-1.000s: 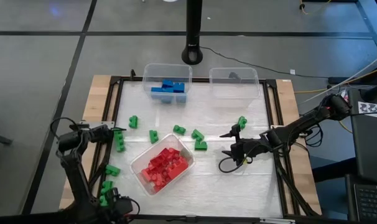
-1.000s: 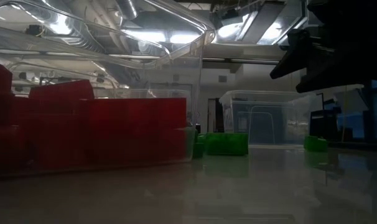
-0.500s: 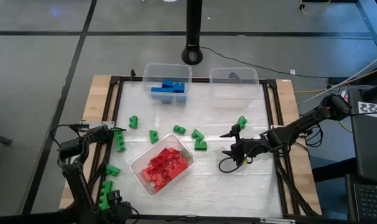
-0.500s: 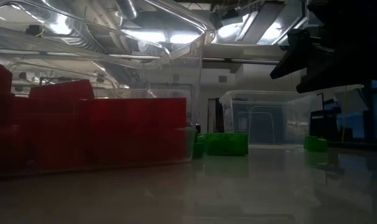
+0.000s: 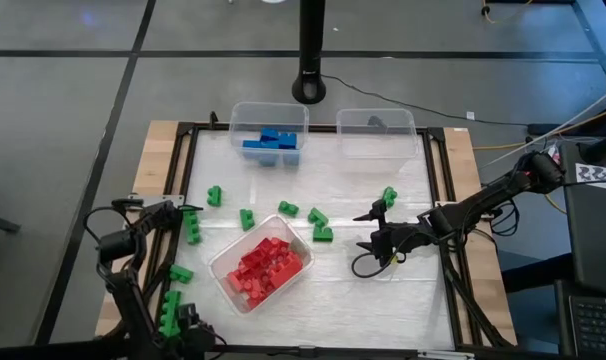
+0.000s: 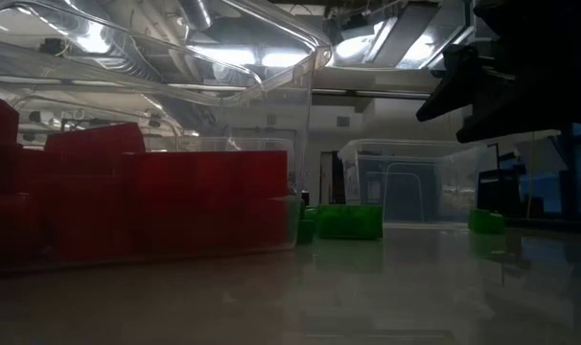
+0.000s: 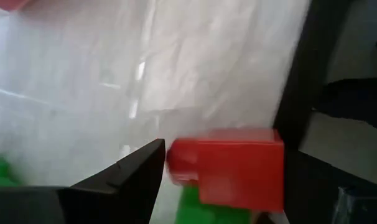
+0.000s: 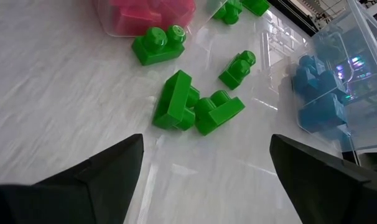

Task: Sort blocks
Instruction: Put the red game piece into the center transparent bin

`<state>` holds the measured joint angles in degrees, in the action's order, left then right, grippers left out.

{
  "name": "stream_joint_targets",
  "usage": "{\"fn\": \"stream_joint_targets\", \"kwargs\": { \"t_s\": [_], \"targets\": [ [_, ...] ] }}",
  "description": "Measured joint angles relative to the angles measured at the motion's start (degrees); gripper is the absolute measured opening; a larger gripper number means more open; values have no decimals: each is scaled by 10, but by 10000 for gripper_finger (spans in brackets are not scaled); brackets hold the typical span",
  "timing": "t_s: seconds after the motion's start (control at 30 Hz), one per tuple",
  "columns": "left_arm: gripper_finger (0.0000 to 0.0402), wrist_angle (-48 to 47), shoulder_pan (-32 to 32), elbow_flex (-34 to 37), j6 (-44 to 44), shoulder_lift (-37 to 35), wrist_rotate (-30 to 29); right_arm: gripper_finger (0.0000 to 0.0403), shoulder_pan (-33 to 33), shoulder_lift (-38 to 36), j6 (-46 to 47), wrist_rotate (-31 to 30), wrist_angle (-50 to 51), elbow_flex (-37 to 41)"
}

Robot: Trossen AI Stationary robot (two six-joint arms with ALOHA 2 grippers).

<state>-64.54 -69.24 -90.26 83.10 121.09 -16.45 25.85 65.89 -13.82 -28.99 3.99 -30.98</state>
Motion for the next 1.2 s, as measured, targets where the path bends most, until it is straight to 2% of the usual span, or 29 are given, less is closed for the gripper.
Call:
{"fn": "stream_joint_targets", "kwargs": {
  "t_s": [0.17, 0.5, 0.8, 1.03, 1.2],
  "targets": [
    [233, -19, 4, 0, 0, -1, 0, 351, 0, 0, 0, 0, 0, 0],
    [96, -39, 5, -2, 10, -5, -6, 351, 0, 0, 0, 0, 0, 0],
    [10, -71, 16, -1, 37, -16, 2, 351, 0, 0, 0, 0, 0, 0],
    [5, -85, 33, -9, 32, -19, 2, 351, 0, 0, 0, 0, 1, 0],
    [5, -98, 41, -37, 31, -58, -14, 351, 0, 0, 0, 0, 5, 0]
  ]
}}
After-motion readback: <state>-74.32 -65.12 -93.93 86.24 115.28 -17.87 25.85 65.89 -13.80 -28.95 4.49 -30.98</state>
